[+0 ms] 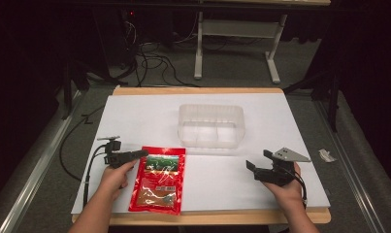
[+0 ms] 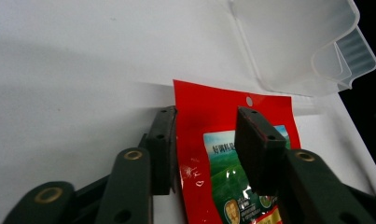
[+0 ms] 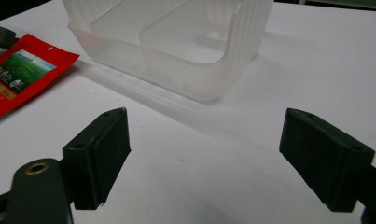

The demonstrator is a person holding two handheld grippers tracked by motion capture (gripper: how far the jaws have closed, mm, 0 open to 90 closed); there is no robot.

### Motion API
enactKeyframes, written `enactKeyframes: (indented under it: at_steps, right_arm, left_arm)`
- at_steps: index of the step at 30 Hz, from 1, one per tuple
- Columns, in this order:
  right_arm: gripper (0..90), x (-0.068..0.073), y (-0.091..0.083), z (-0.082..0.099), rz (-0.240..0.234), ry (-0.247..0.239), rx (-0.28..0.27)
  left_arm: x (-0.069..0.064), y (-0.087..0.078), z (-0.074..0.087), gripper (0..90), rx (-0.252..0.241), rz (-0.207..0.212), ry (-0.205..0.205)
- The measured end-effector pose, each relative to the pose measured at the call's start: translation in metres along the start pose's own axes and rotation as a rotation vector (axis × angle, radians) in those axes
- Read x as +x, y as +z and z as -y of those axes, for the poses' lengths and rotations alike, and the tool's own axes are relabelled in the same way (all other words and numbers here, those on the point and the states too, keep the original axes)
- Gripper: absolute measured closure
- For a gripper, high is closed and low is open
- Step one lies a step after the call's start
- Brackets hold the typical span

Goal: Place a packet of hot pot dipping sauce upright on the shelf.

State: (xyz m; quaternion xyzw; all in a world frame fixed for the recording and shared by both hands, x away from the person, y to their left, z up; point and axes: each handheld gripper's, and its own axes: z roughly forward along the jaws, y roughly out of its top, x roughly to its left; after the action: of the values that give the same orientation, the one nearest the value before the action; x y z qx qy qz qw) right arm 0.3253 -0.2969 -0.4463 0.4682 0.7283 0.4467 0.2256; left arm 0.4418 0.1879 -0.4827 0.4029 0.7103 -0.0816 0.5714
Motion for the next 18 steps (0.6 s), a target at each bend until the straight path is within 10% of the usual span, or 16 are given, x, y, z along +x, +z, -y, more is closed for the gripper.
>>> enactKeyframes:
  at_steps: [10, 18]
  right_arm:
    - [17.0, -0.001, 0.0, 0.0, 0.002, 0.002, 0.005]
    - [17.3, 0.0, 0.0, 0.0, 0.002, -0.003, 0.01]
  left_arm:
    - [-0.004, 0.001, 0.013, 87.8, 0.04, -0.008, 0.074]
    - [-0.015, -0.013, 0.018, 90.0, 0.022, 0.052, 0.147]
